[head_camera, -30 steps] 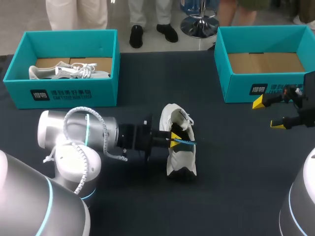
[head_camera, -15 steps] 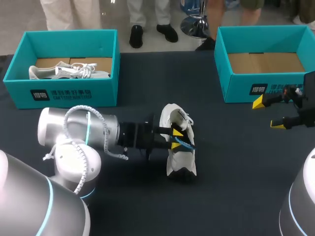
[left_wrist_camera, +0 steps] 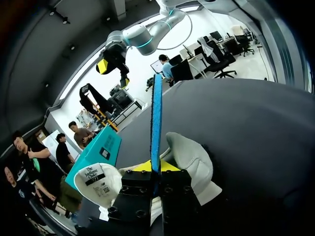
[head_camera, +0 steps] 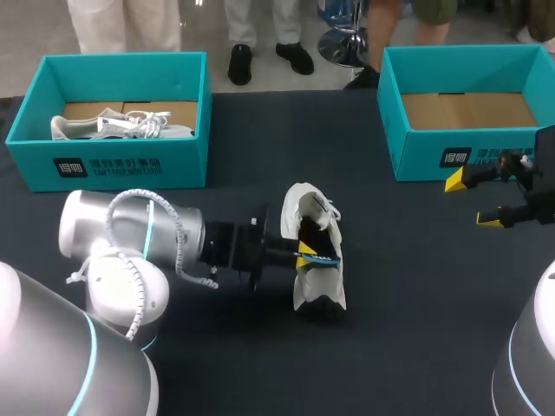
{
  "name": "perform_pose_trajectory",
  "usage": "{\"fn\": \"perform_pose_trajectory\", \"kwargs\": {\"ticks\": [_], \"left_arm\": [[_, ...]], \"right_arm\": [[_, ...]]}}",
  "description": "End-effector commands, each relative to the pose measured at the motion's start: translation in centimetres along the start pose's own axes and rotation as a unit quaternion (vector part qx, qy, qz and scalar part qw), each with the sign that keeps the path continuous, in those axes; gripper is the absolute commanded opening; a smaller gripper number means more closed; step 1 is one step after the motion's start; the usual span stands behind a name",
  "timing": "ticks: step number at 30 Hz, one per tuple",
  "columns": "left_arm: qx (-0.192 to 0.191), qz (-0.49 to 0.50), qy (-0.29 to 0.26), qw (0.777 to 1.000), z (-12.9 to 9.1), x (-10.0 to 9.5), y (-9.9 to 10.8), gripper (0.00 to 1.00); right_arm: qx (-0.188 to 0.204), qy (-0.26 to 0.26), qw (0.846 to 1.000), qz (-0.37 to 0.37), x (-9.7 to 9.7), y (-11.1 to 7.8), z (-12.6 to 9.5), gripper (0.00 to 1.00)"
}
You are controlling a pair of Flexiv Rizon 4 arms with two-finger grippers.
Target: Take the shoe out of the shoebox, open the shoe tongue, remove and reinsert the insole, then place the shoe into the shoebox
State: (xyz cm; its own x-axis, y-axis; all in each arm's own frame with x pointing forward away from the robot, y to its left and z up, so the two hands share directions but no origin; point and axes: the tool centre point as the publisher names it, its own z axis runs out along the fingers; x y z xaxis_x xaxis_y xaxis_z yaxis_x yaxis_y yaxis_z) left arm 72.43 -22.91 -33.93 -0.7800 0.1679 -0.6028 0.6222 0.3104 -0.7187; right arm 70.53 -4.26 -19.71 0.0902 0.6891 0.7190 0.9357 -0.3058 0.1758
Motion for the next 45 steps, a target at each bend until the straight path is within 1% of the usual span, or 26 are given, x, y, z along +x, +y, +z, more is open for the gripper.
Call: {"fn": "perform_pose_trajectory", "kwargs": {"ticks": [1, 6, 12, 17, 18, 19, 20, 21, 23, 27, 32, 34, 35, 40, 45], "left_arm": [[-0.008, 0.002, 0.0, 1.0, 1.3, -0.6, 0.5, 0.0], [-0.019, 0.008, -0.004, 1.0, 1.6, -1.1, 1.3, 0.0], [-0.03, 0.012, -0.004, 0.999, 1.9, -1.3, 2.2, 0.0], [-0.035, 0.012, -0.004, 0.999, 1.5, -1.5, 2.6, 0.0], [-0.035, 0.012, -0.005, 0.999, 1.3, -1.4, 2.4, 0.13], [-0.034, 0.011, -0.005, 0.999, 1.1, -1.4, 2.3, 0.2], [-0.033, 0.01, -0.005, 0.999, 0.9, -1.3, 2.1, 0.25], [-0.03, 0.01, -0.006, 0.999, 0.7, -1.3, 1.8, 0.26], [-0.025, 0.012, -0.006, 1.0, 0.3, -1.2, 1.3, 0.25], [-0.018, 0.013, -0.008, 1.0, -0.2, -1.1, 0.6, 0.2], [-0.01, 0.013, -0.005, 1.0, -0.3, -0.7, 0.1, 0.15], [-0.009, 0.013, -0.002, 1.0, -0.2, -0.4, 0.1, 0.07], [-0.009, 0.012, 0.0, 1.0, -0.1, -0.3, 0.2, 0.0], [-0.013, 0.014, 0.004, 1.0, 0.6, -0.1, 0.7, 0.0], [-0.021, 0.019, 0.003, 1.0, 1.2, -0.4, 1.5, 0.0]], "right_arm": [[0.0, -0.001, 1.0, 0.0, 0.0, -0.1, 0.0, 1.0], [0.0, -0.001, 1.0, 0.0, 0.0, -0.1, 0.0, 1.0], [0.0, -0.001, 1.0, 0.0, 0.0, -0.1, 0.0, 1.0], [0.0, -0.001, 1.0, 0.0, 0.0, -0.1, 0.0, 1.0], [0.0, -0.001, 1.0, 0.0, 0.0, -0.1, 0.0, 1.0], [0.0, -0.001, 1.0, 0.0, 0.0, -0.1, 0.0, 1.0], [0.0, -0.001, 1.0, 0.0, 0.0, -0.1, 0.0, 1.0], [0.0, -0.001, 1.0, 0.0, 0.0, -0.1, 0.0, 1.0], [0.0, -0.001, 1.0, 0.0, 0.0, -0.1, 0.0, 1.0], [0.0, -0.001, 1.0, 0.0, 0.0, -0.1, 0.0, 1.0], [0.0, -0.001, 1.0, 0.0, 0.0, -0.1, 0.0, 1.0], [0.0, -0.001, 1.0, 0.0, 0.0, -0.1, 0.0, 1.0], [0.0, -0.001, 1.0, 0.0, 0.0, -0.1, 0.0, 1.0], [0.0, -0.001, 1.0, 0.0, 0.0, -0.1, 0.0, 1.0], [0.0, -0.001, 1.0, 0.0, 0.0, -0.1, 0.0, 1.0]]}}
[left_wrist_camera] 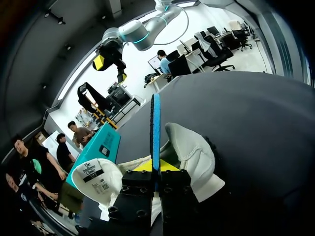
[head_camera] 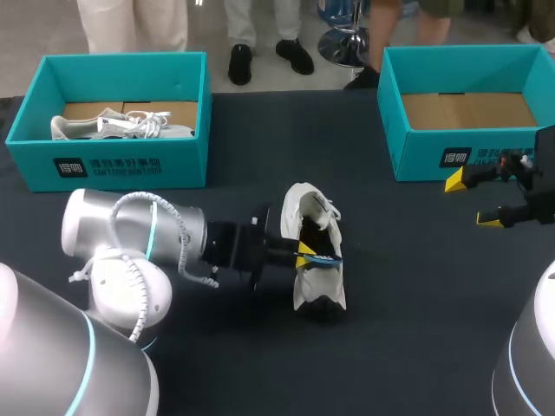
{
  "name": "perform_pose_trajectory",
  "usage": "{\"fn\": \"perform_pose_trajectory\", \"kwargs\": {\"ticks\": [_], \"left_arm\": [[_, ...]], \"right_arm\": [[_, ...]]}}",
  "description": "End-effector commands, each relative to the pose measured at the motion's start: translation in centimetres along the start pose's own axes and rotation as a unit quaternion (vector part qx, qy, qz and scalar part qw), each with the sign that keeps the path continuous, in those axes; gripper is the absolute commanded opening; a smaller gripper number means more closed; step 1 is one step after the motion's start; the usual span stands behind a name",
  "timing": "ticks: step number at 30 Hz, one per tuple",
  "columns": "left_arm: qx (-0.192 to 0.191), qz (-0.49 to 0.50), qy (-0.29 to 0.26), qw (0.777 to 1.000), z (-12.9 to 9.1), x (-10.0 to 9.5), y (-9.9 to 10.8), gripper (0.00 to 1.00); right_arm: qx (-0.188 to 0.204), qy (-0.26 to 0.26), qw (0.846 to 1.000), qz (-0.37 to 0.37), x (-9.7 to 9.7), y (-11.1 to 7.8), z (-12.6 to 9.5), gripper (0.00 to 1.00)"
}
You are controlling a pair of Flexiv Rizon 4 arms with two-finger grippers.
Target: Take the shoe out of the shoebox, open the shoe tongue, remove and reinsert the insole, then place the shoe into the shoebox
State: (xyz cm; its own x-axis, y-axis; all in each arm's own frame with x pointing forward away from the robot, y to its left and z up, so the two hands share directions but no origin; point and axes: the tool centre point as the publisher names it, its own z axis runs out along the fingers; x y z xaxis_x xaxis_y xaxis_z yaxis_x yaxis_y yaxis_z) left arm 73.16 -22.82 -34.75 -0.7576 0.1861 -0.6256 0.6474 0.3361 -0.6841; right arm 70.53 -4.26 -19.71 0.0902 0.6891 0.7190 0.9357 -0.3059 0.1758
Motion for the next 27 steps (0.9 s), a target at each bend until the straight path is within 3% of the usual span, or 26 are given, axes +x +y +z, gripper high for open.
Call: {"fn": "perform_pose_trajectory", "kwargs": {"ticks": [1, 10, 12, 14, 17, 19, 27], "left_arm": [[-0.006, 0.003, -0.002, 1.0, 1.1, -0.5, 0.5, 0.0], [-0.018, 0.005, -0.003, 1.0, 1.3, -1.0, 1.4, 0.0], [-0.018, 0.004, -0.004, 1.0, 0.9, -1.1, 1.2, 0.25], [-0.015, 0.003, -0.006, 1.0, 0.5, -1.1, 0.9, 0.41], [-0.01, 0.006, -0.007, 1.0, -0.1, -1.1, 0.4, 0.38], [-0.006, 0.008, -0.008, 1.0, -0.6, -1.1, 0.0, 0.29], [0.007, 0.013, -0.004, 1.0, -0.8, -0.8, -1.1, 0.24]], "right_arm": [[0.0, -0.001, 1.0, 0.0, 0.0, -0.1, 0.0, 1.0], [0.0, -0.001, 1.0, 0.0, 0.0, -0.1, 0.0, 1.0], [0.0, -0.001, 1.0, 0.0, 0.0, -0.1, 0.0, 1.0], [0.0, -0.001, 1.0, 0.0, 0.0, -0.1, 0.0, 1.0], [0.0, -0.001, 1.0, 0.0, 0.0, -0.1, 0.0, 1.0], [0.0, -0.001, 1.0, 0.0, 0.0, -0.1, 0.0, 1.0], [0.0, -0.001, 1.0, 0.0, 0.0, -0.1, 0.0, 1.0]]}}
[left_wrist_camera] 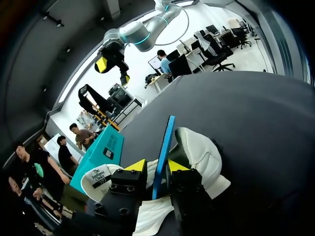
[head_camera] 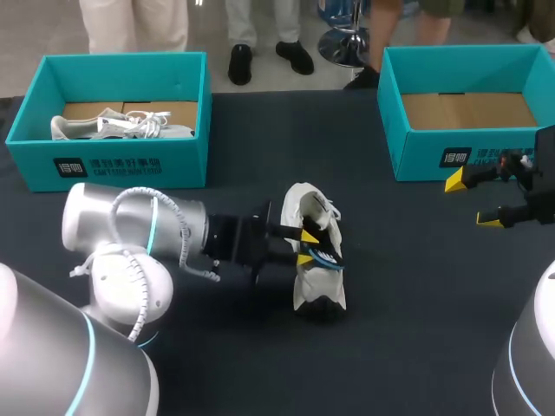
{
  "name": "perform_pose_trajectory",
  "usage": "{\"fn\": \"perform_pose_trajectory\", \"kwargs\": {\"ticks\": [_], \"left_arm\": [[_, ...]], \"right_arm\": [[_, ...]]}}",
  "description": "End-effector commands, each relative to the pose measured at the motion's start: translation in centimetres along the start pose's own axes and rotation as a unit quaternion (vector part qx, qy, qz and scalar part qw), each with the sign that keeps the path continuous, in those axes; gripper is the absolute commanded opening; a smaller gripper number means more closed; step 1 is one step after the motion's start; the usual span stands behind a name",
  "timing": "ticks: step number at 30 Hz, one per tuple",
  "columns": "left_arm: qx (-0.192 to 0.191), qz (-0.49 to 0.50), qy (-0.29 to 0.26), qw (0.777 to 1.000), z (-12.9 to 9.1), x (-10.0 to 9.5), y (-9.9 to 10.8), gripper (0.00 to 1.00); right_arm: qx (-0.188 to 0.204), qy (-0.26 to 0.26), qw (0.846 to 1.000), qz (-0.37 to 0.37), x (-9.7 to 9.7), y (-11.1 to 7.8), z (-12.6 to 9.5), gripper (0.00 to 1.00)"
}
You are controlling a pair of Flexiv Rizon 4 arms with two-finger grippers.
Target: Take the shoe out of the shoebox, open the shoe tongue, remove and reinsert the insole, then place the shoe into the shoebox
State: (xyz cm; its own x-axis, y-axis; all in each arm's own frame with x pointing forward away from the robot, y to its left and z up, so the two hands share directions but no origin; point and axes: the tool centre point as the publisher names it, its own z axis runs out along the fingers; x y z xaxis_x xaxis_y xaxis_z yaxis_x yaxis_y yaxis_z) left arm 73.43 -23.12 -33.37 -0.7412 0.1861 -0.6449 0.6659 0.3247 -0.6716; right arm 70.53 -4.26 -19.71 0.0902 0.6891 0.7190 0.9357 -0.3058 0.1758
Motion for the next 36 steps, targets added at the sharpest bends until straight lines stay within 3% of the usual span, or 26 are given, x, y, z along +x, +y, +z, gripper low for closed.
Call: {"fn": "perform_pose_trajectory", "kwargs": {"ticks": [1, 7, 25, 26, 28, 29, 36], "left_arm": [[0.004, 0.001, 0.003, 1.0, -0.4, 0.5, -0.2, 0.21], [0.002, 0.002, 0.013, 1.0, 0.5, 0.9, 0.3, 0.0], [-0.027, 0.01, 0.016, 0.999, 1.2, 0.2, 3.0, 0.0], [-0.027, 0.009, 0.015, 0.999, 1.0, 0.2, 2.8, 0.06], [-0.024, 0.007, 0.012, 1.0, 0.5, 0.1, 2.4, 0.32], [-0.022, 0.007, 0.011, 1.0, 0.3, 0.1, 2.2, 0.38], [-0.003, 0.013, 0.01, 1.0, -0.7, 0.3, 0.5, 0.31]], "right_arm": [[0.0, -0.001, 1.0, 0.0, 0.0, -0.1, 0.0, 1.0], [0.0, -0.001, 1.0, 0.0, 0.0, -0.1, 0.0, 1.0], [0.0, -0.001, 1.0, 0.0, 0.0, -0.1, 0.0, 1.0], [0.0, -0.001, 1.0, 0.0, 0.0, -0.1, 0.0, 1.0], [0.0, -0.001, 1.0, 0.0, 0.0, -0.1, 0.0, 1.0], [0.0, -0.001, 1.0, 0.0, 0.0, -0.1, 0.0, 1.0], [0.0, -0.001, 1.0, 0.0, 0.0, -0.1, 0.0, 1.0]]}}
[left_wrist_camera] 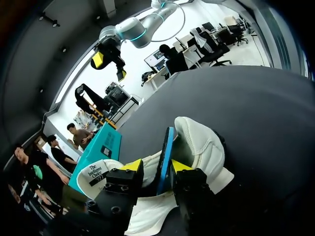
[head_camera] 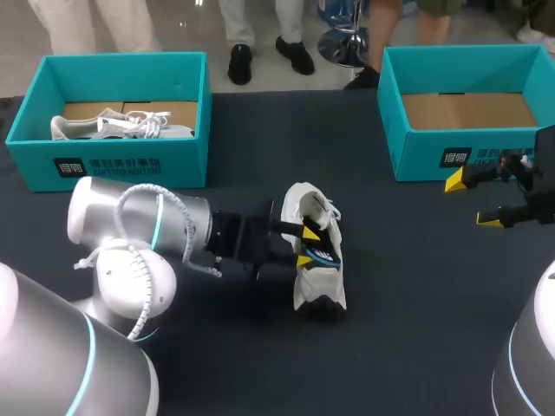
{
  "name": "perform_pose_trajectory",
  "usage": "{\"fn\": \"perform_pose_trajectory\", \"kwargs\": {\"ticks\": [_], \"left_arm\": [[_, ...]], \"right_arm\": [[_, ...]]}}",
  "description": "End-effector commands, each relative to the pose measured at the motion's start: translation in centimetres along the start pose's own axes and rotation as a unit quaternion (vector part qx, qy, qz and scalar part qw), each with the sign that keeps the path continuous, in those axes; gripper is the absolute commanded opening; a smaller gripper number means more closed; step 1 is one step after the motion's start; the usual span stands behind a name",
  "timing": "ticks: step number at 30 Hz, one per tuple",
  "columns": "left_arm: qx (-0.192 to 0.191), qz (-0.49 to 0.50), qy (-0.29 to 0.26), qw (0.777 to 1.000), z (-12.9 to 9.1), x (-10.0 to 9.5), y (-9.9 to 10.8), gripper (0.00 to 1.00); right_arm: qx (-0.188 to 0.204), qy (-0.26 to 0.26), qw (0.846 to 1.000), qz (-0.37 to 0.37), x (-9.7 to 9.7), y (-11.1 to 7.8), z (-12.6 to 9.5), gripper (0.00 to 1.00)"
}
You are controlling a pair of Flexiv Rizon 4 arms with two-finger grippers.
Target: Take the shoe out of the shoebox, open the shoe tongue, remove and reinsert the insole, then place the shoe into the shoebox
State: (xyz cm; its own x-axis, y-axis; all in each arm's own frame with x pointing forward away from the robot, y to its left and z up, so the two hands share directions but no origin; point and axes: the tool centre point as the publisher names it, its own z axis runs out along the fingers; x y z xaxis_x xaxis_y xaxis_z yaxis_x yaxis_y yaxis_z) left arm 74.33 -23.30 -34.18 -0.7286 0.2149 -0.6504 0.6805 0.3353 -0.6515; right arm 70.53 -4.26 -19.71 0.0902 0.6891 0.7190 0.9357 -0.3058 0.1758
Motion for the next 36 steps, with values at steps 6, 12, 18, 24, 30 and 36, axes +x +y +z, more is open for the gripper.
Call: {"fn": "perform_pose_trajectory", "kwargs": {"ticks": [6, 12, 18, 24, 30, 36], "left_arm": [[0.011, 0.003, 0.007, 1.0, -1.1, 1.1, -1.0, 0.18], [0.01, 0.0, 0.016, 1.0, -0.3, 1.4, -0.8, 0.0], [0.007, 0.005, 0.02, 1.0, 0.5, 0.9, -0.5, 0.0], [-0.003, 0.008, 0.021, 1.0, 0.9, 0.8, 0.4, 0.0], [-0.005, 0.01, 0.024, 1.0, 0.4, 1.0, 0.3, 0.0], [-0.001, 0.011, 0.025, 1.0, -0.4, 1.3, -0.3, 0.29]], "right_arm": [[0.0, -0.001, 1.0, 0.0, 0.0, -0.1, 0.0, 1.0], [0.0, -0.001, 1.0, 0.0, 0.0, -0.1, 0.0, 1.0], [0.0, -0.001, 1.0, 0.0, 0.0, -0.1, 0.0, 1.0], [0.0, -0.001, 1.0, 0.0, 0.0, -0.1, 0.0, 1.0], [0.0, -0.001, 1.0, 0.0, 0.0, -0.1, 0.0, 1.0], [0.0, -0.001, 1.0, 0.0, 0.0, -0.1, 0.0, 1.0]]}}
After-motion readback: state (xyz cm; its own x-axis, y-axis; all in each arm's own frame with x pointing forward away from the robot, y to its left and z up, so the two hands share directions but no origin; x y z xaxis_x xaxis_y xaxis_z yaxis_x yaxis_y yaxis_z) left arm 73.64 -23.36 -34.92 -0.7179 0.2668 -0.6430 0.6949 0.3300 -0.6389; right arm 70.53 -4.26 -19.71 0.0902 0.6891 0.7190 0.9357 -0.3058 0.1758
